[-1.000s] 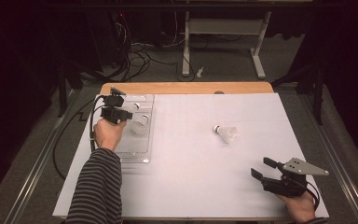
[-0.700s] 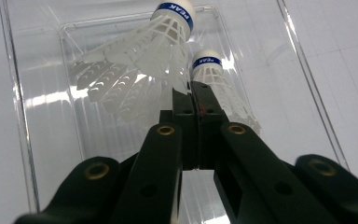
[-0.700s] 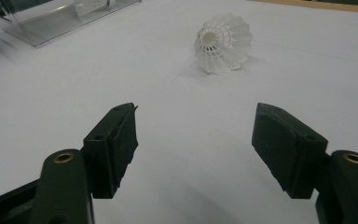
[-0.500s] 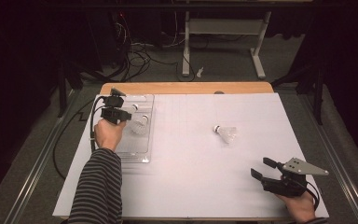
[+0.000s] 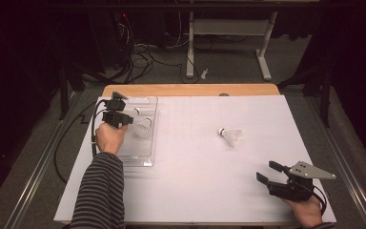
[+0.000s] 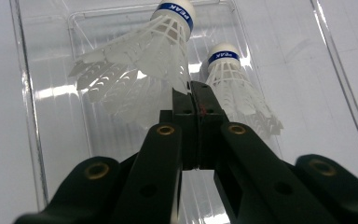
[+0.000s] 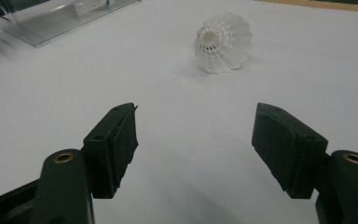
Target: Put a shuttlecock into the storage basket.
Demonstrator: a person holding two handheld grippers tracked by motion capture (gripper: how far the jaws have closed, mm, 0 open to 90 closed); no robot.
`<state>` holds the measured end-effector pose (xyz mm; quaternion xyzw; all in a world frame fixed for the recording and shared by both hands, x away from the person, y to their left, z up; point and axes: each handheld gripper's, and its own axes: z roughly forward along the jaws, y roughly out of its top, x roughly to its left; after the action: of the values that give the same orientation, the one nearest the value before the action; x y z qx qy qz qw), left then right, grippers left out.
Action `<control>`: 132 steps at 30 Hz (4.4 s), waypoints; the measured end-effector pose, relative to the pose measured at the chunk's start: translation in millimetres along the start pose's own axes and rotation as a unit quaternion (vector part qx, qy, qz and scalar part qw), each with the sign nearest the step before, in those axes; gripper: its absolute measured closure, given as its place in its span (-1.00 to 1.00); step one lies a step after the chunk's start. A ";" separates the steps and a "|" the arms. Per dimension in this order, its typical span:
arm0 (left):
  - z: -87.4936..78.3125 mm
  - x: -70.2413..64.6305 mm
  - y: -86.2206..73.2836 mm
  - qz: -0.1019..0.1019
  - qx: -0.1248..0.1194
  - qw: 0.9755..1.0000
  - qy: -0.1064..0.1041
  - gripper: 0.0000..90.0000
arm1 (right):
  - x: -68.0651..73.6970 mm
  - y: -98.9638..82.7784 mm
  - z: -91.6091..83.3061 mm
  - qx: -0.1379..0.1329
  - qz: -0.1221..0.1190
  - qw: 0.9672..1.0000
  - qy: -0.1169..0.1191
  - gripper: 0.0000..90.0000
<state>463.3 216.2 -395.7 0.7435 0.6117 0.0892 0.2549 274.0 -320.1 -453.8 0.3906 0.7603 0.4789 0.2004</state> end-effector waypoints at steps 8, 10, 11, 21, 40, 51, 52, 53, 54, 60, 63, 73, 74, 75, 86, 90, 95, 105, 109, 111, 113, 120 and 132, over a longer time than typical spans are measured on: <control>3.5 -0.6 -0.8 0.003 0.006 1.000 0.006 0.83 | 0.0 -0.1 -0.1 -0.001 0.001 1.000 -0.001 -0.30; 2.5 -0.5 -1.4 0.006 0.007 1.000 0.004 0.77 | 0.0 -0.1 -0.2 -0.001 0.001 1.000 -0.001 -0.30; 1.7 -0.4 -1.9 0.006 0.006 1.000 0.005 0.74 | -0.1 -0.1 -0.2 -0.001 0.001 1.000 -0.001 -0.30; -7.9 2.3 -7.7 0.003 -0.003 1.000 0.003 0.52 | 0.1 0.0 -0.2 0.000 0.000 1.000 -0.001 -0.30; -19.0 -7.9 -13.9 0.025 -0.006 1.000 -0.012 0.29 | 0.3 0.1 -0.5 -0.001 0.001 1.000 -0.002 -0.30; -23.7 -10.5 -20.8 0.038 -0.013 0.999 -0.011 0.25 | 0.3 0.1 -0.3 0.000 0.000 1.000 -0.002 -0.30; -24.5 -10.8 -21.5 0.038 -0.014 0.999 -0.011 0.25 | 0.4 0.1 -0.2 0.000 0.000 1.000 -0.002 -0.30; -25.5 -11.1 -22.2 0.040 -0.015 0.999 -0.012 0.25 | 0.5 0.1 -0.1 0.000 -0.001 1.000 -0.002 -0.30; -26.0 -11.4 -22.5 0.041 -0.015 0.999 -0.012 0.25 | 0.6 0.1 0.0 0.000 -0.001 1.000 -0.002 -0.30; -29.5 -14.4 -25.0 0.046 -0.019 0.999 -0.012 0.21 | 0.5 0.1 0.0 0.000 0.000 1.000 -0.002 -0.30; -30.1 -15.8 -26.5 0.050 -0.017 0.999 -0.012 0.20 | 0.6 0.1 -0.1 0.000 0.000 1.000 -0.002 -0.30; -35.8 -21.0 -29.8 0.062 -0.019 0.998 -0.013 0.15 | 0.4 0.1 -0.3 0.000 -0.001 1.000 -0.001 -0.30; -36.1 -21.5 -30.1 0.062 -0.019 0.998 -0.013 0.14 | 0.4 0.1 -0.3 0.000 -0.001 1.000 -0.001 -0.30; -36.8 -22.3 -30.5 0.064 -0.018 0.998 -0.013 0.14 | 0.5 0.1 -0.4 0.000 0.000 1.000 -0.001 -0.30; -38.4 -23.2 -36.4 0.063 -0.024 0.997 -0.025 0.10 | 0.8 0.2 0.0 0.000 -0.002 1.000 -0.001 -0.30; -39.1 -23.2 -38.9 0.063 -0.028 0.997 -0.026 0.09 | 0.4 0.1 -0.1 0.000 -0.001 1.000 -0.001 -0.30; -42.8 -24.9 -42.3 0.070 -0.036 0.997 -0.026 0.05 | 0.6 0.2 0.0 0.000 -0.001 1.000 -0.002 -0.30; -51.4 -25.7 -51.7 0.077 -0.054 0.995 -0.030 0.00 | 0.7 0.2 0.0 0.001 -0.001 1.000 -0.002 -0.30; -53.6 -26.8 -56.7 0.078 -0.060 0.994 -0.037 -0.02 | 0.9 0.2 0.0 0.001 -0.002 1.000 -0.002 -0.30; -54.3 -27.2 -59.3 0.076 -0.061 0.994 -0.042 -0.02 | 0.9 0.1 0.1 0.002 -0.002 1.000 -0.002 -0.30; -54.5 -27.3 -61.0 0.074 -0.059 0.995 -0.044 -0.02 | 0.8 0.1 0.1 0.002 -0.002 1.000 -0.002 -0.30; -56.6 -26.3 -65.1 0.064 -0.063 0.995 -0.046 -0.04 | 0.9 0.1 -0.1 0.001 -0.003 1.000 -0.002 -0.30; -58.4 -30.4 -76.0 0.076 -0.069 0.994 -0.043 -0.14 | 1.0 0.1 -0.2 0.001 -0.002 1.000 -0.002 -0.30</control>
<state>364.5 212.2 -377.5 0.7713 0.5347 0.1184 0.3243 273.3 -319.4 -453.5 0.3899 0.7610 0.4771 0.2030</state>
